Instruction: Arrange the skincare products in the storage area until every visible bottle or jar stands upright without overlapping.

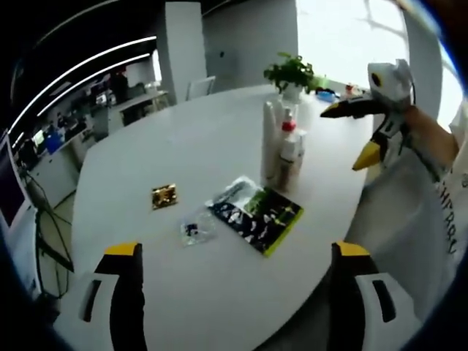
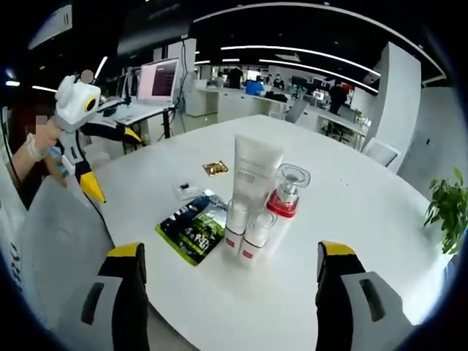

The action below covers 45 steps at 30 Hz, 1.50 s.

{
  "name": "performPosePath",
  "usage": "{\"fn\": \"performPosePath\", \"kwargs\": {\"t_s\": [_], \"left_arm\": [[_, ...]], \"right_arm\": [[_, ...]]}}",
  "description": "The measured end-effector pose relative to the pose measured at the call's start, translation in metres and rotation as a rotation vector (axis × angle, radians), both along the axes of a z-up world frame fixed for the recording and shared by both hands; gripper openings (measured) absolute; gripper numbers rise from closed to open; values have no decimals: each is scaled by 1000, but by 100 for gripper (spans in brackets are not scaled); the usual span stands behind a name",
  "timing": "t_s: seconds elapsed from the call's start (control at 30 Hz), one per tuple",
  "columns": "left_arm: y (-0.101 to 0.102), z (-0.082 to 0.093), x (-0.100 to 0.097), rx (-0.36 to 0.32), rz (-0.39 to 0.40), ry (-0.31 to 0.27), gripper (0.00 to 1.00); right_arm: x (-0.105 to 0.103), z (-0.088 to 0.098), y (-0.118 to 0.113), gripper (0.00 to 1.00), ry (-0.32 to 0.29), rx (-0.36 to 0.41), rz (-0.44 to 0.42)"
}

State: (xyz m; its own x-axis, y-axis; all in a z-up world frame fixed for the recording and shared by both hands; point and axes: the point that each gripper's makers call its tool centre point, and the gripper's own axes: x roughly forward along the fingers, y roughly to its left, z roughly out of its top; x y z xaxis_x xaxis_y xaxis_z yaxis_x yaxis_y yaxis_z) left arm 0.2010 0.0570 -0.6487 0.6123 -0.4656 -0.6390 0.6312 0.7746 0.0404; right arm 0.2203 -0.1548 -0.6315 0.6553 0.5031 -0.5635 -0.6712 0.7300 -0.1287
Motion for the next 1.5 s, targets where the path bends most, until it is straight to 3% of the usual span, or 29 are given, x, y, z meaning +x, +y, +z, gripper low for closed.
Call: {"fn": "performPosePath", "kwargs": {"t_s": [0.47,1.0,1.5], "left_arm": [[-1,-3,-1,-16,5,14,99],[0,-22,21,16,13,37,99],[0,-36,43,26,16,86,99]], "right_arm": [[-2,8,6,99,-5,8,24],[-9,26,31,99,-24,40,115],[-15,24,55,75,1,99,202]]}}
